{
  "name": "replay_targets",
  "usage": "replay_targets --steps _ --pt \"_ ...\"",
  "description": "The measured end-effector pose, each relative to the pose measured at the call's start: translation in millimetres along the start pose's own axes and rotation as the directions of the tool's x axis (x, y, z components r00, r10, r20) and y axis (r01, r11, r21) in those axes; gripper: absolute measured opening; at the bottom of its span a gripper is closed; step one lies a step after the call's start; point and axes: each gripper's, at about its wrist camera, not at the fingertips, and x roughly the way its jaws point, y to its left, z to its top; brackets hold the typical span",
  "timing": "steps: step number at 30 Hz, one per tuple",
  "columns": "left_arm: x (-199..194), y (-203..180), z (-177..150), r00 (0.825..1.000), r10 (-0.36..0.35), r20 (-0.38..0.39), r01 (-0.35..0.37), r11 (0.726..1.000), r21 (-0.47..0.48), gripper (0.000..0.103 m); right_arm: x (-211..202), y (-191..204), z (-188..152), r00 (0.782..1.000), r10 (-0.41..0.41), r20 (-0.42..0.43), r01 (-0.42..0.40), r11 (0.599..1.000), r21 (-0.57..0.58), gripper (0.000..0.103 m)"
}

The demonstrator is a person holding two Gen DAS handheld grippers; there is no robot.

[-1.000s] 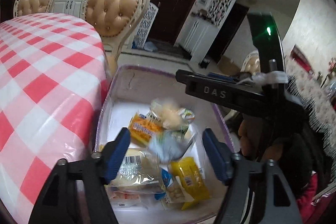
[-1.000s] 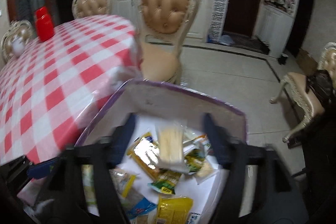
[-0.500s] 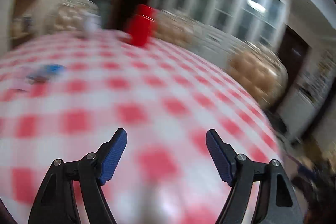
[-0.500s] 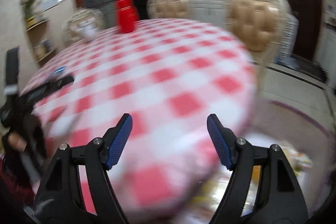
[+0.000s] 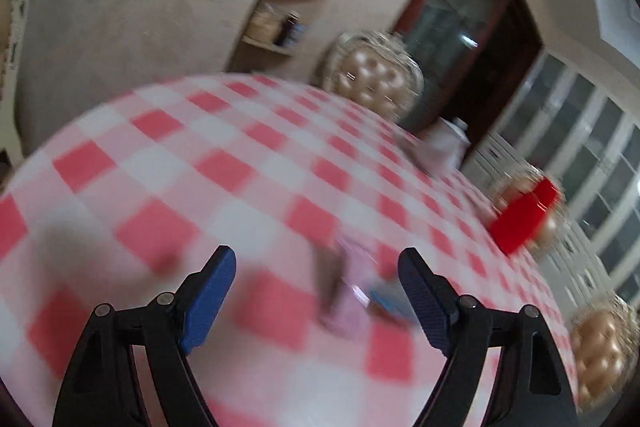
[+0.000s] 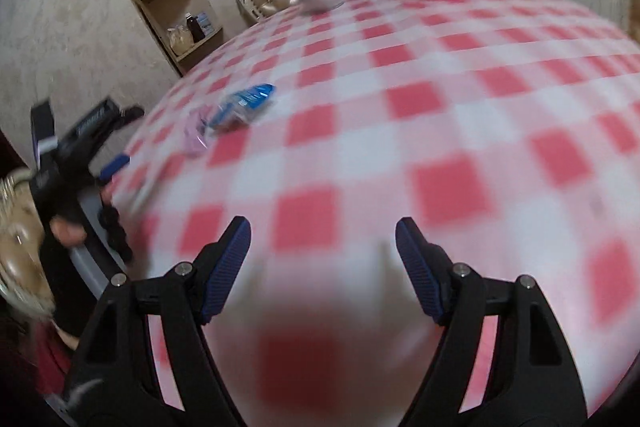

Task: Organize snacks
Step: 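Move both grippers back over the last snacks on the table, then grasp the blue-edged clear bag with the pink cartoon label with the right gripper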

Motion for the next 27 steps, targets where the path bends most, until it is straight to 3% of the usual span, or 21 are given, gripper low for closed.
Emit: replay_targets --steps 3,7,11,12,16,19,20,21,22,27 --pt "11 13 11 0.997 0.069 0.031 -0.069 0.998 -0.003 0.084 49 38 38 0.999 0.032 -0.007 -0.032 0.999 0.004 0.077" --pt "-1 34 20 0.988 0.119 0.097 -0.111 0.99 -0.089 0.084 101 74 81 1.0 0.022 0.002 -0.022 0.997 0.074 0.078" --pt "-1 39 23 0.98 0.159 0.118 -0.146 0.983 -0.114 0.084 142 101 108 0.994 -0.107 -0.004 0.107 0.991 0.078 0.079" --pt "1 41 24 0.983 0.152 0.103 -0.139 0.983 -0.122 0.084 173 111 116 0.973 -0.221 -0.068 0.225 0.973 0.054 0.081" --pt "5 43 23 0.987 0.145 0.063 -0.136 0.983 -0.127 0.084 191 114 116 0.964 -0.251 -0.093 0.256 0.965 0.049 0.083" --pt "6 37 21 0.99 0.131 0.052 -0.125 0.987 -0.099 0.084 195 123 111 0.95 -0.302 -0.077 0.299 0.953 -0.044 0.085" --pt "7 33 20 0.992 0.119 0.044 -0.116 0.99 -0.076 0.085 197 125 108 0.947 -0.311 -0.077 0.303 0.948 -0.093 0.082" --pt "7 29 19 0.994 0.105 0.038 -0.103 0.993 -0.06 0.085 194 125 104 0.949 -0.308 -0.067 0.297 0.945 -0.139 0.064" --pt "9 25 17 0.996 0.086 0.027 -0.085 0.996 -0.04 0.085 190 123 102 0.953 -0.299 -0.056 0.288 0.945 -0.155 0.059" --pt "22 -3 6 0.996 -0.008 -0.084 0.014 0.997 0.071 0.085 137 88 80 0.976 -0.215 -0.041 0.207 0.967 -0.147 0.057"
